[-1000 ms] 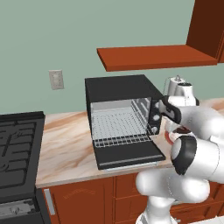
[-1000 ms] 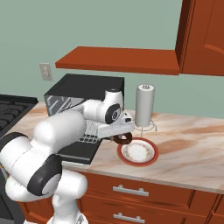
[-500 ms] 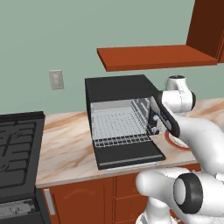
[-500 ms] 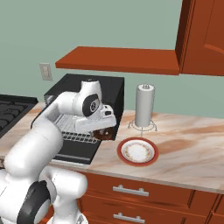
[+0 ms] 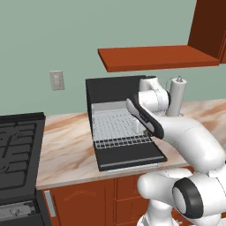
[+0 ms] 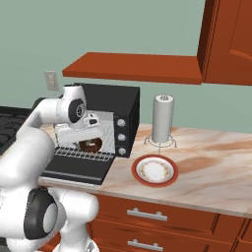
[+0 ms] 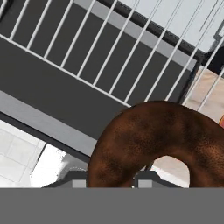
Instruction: Pick up the bagel from the plate, place it on the toaster oven rack, close the door, and set the timer.
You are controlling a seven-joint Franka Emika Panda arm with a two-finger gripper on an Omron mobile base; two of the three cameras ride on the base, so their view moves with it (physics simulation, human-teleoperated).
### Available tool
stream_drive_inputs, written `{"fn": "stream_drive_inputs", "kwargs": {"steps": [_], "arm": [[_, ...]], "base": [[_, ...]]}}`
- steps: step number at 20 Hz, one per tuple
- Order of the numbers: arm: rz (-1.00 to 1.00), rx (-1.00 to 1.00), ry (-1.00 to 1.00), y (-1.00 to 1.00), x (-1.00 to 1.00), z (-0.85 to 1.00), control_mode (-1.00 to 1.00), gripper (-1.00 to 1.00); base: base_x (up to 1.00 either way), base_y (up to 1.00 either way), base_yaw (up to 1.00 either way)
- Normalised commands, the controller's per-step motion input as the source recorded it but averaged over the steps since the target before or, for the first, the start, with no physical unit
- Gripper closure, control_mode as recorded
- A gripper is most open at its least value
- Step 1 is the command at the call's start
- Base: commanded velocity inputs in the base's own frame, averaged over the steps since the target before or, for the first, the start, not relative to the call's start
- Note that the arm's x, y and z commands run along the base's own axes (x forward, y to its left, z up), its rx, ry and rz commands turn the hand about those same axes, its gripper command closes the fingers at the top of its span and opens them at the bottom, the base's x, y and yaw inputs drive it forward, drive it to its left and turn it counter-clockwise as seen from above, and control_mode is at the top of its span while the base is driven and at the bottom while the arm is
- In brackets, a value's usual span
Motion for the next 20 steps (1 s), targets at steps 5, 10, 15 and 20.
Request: {"fn": "stream_drive_inputs", "kwargs": {"steps": [5,10,15,20], "arm": [[0.0,0.0,0.0,0.54,0.27,-0.1,-1.0,1.0],[0.0,0.0,0.0,0.27,0.23,-0.32,-1.0,1.0],[0.0,0.0,-0.01,0.27,0.27,-0.25,-1.0,1.0],[0.0,0.0,-0.01,0.22,0.35,-0.07,-1.0,1.0]], "base": [[0.0,0.0,0.0],[0.0,0.0,0.0],[0.0,0.0,0.0],[0.0,0.0,0.0]]}}
